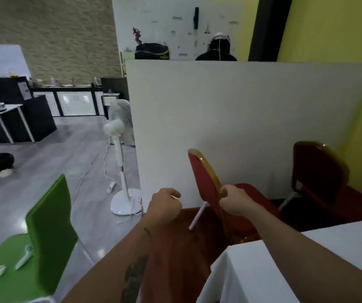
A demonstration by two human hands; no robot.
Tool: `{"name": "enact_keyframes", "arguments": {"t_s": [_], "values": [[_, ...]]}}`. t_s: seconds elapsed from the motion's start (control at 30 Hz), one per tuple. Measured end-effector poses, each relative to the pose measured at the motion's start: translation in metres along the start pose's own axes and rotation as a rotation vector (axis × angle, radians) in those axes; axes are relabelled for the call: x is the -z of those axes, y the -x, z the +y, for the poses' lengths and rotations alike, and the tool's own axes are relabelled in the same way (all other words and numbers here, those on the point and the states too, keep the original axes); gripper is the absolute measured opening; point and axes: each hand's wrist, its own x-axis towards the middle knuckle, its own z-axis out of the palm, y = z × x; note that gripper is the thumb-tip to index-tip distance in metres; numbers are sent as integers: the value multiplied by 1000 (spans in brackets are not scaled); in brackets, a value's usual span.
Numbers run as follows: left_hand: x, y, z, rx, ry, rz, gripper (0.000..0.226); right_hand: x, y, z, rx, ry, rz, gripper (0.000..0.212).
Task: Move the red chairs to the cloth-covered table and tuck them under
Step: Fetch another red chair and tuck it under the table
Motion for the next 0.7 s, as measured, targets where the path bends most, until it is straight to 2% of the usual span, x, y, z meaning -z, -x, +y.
{"name": "enact_keyframes", "arguments": {"t_s": [0.2,0.4,0.5,0.7], "values": [[-11,-113,16,-29,60,-64,35,20,-72,-17,-128,-36,55,55],[-48,-209,48,-77,21,-79,11,31,-161,-6,-172,-91,76,57],[-66,-253,55,-73,-27,-55,19,26,-206,-1,-169,-108,35,62],[-96,-333,55,-26,-108,-68,25,12,-268,-6,-149,-67,-56,49]]}}
